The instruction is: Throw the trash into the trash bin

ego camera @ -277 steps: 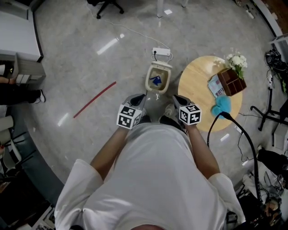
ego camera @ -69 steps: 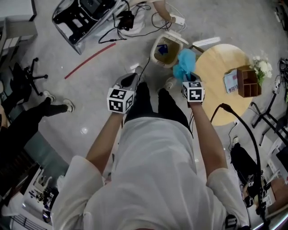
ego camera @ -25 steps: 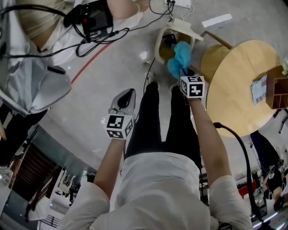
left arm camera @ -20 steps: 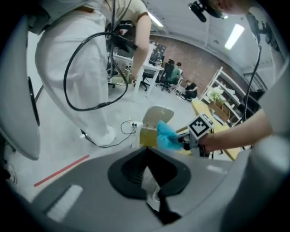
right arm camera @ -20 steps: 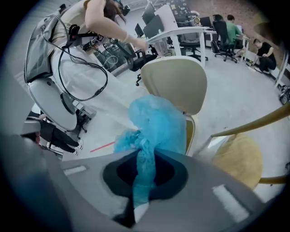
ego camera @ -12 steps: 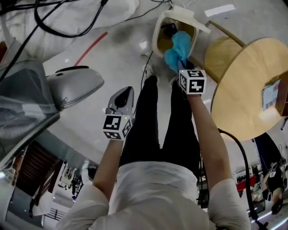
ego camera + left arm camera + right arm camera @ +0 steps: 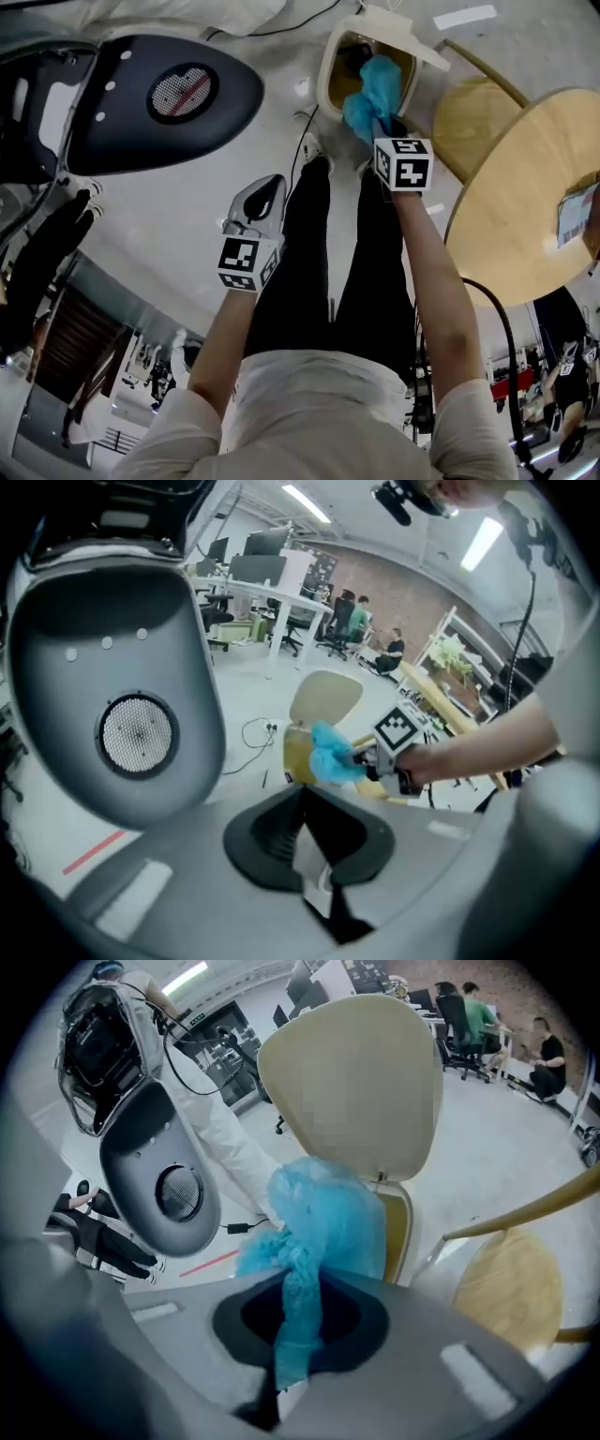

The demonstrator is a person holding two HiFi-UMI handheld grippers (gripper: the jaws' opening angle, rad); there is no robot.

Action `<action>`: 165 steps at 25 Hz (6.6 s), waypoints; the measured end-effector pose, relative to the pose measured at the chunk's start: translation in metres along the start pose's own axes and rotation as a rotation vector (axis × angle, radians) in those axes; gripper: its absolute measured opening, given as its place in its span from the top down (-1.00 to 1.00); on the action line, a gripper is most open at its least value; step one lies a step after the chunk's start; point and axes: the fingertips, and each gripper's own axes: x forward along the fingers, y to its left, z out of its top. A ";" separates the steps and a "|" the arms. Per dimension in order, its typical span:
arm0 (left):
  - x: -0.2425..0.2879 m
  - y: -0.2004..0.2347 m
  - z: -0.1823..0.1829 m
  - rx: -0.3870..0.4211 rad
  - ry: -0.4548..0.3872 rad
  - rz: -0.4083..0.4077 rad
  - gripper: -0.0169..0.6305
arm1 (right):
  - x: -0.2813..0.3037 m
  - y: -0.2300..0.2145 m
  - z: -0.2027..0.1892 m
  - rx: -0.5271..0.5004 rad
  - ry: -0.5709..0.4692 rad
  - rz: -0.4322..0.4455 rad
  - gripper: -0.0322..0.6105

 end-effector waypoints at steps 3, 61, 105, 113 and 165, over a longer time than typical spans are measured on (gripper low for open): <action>0.006 -0.003 0.003 0.002 -0.007 -0.003 0.94 | 0.006 -0.004 0.000 -0.007 0.005 -0.008 0.86; -0.119 -0.045 0.068 0.017 -0.116 0.023 0.94 | -0.202 0.082 0.051 -0.132 -0.138 -0.015 0.90; -0.232 -0.140 0.158 0.198 -0.226 -0.139 0.94 | -0.418 0.124 0.066 -0.116 -0.369 0.020 0.90; -0.237 -0.145 0.156 0.211 -0.229 -0.148 0.94 | -0.426 0.131 0.058 -0.108 -0.387 0.028 0.90; -0.195 -0.232 0.151 0.249 -0.148 -0.171 0.94 | -0.472 -0.004 0.013 0.064 -0.442 -0.044 0.75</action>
